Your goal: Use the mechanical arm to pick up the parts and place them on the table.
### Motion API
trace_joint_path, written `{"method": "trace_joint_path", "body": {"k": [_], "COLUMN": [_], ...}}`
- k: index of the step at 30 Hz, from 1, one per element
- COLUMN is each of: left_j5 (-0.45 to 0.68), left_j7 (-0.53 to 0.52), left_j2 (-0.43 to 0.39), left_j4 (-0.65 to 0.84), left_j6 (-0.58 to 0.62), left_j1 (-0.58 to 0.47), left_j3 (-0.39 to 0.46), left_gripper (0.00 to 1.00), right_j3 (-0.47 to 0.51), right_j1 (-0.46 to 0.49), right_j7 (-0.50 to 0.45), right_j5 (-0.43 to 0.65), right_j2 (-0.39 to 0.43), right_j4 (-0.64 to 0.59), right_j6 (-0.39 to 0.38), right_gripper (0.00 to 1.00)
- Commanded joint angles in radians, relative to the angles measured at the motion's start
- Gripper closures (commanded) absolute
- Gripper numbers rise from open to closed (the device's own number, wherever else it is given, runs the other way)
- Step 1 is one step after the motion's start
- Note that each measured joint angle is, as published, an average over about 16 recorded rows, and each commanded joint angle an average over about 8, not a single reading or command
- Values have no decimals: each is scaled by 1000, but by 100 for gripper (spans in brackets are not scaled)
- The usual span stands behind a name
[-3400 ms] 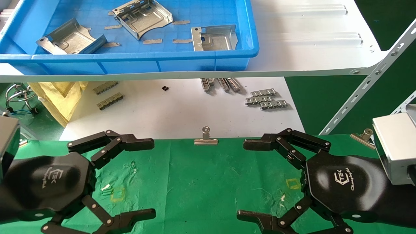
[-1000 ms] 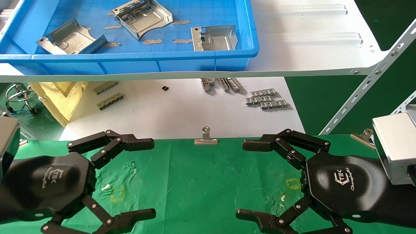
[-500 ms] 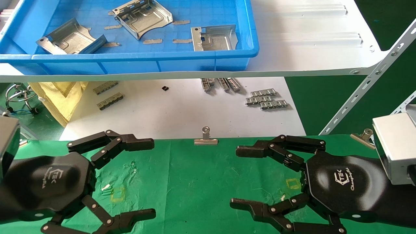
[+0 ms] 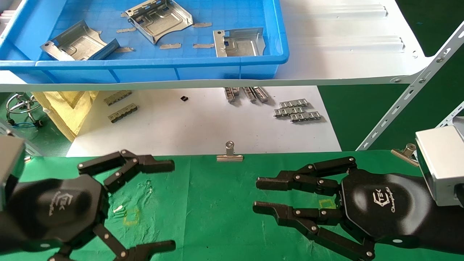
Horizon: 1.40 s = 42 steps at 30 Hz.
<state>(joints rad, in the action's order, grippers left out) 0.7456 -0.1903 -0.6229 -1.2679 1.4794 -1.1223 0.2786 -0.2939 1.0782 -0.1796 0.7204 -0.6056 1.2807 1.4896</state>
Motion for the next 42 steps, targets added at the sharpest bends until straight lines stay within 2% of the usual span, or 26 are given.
{"method": "trace_joint_path", "body": {"k": [1, 5, 10, 14, 17, 23, 26, 31, 42], "left_j5": [-2, 39, 160, 299, 410, 581, 631, 679, 734], "left_j7": [2, -16, -52, -22, 20, 50, 54, 66, 100], "left_j2": [1, -28, -122, -231, -319, -478, -531, -582, -625], "left_j4": [-3, 37, 189, 388, 568, 902, 1014, 1124, 1216], "left_j6": [-3, -35, -74, -126, -211, -447, -516, -559, -590], "left_j1": [0, -103, -322, -529, -668, -847, -894, -939, -991], "left_j3": [-3, 6, 63, 123, 164, 234, 261, 291, 328], "left_gripper": [0, 0, 0, 0, 0, 2, 38, 98, 100], "right_j3": [0, 0, -1, -1, -1, -1, -1, -2, -2], "right_j1": [0, 0, 0, 0, 0, 1, 1, 1, 1], "right_j7": [0, 0, 0, 1, 1, 1, 1, 1, 1], "right_j5": [0, 0, 0, 0, -1, -1, -1, -1, -1], "right_j2": [0, 0, 0, 0, 0, 0, 0, 1, 1], "right_j4": [0, 0, 0, 0, 0, 0, -1, -1, -1], "right_j6": [0, 0, 0, 0, 0, 0, 0, 0, -1], "right_gripper": [100, 100, 100, 100, 100, 100, 100, 100, 100]}}
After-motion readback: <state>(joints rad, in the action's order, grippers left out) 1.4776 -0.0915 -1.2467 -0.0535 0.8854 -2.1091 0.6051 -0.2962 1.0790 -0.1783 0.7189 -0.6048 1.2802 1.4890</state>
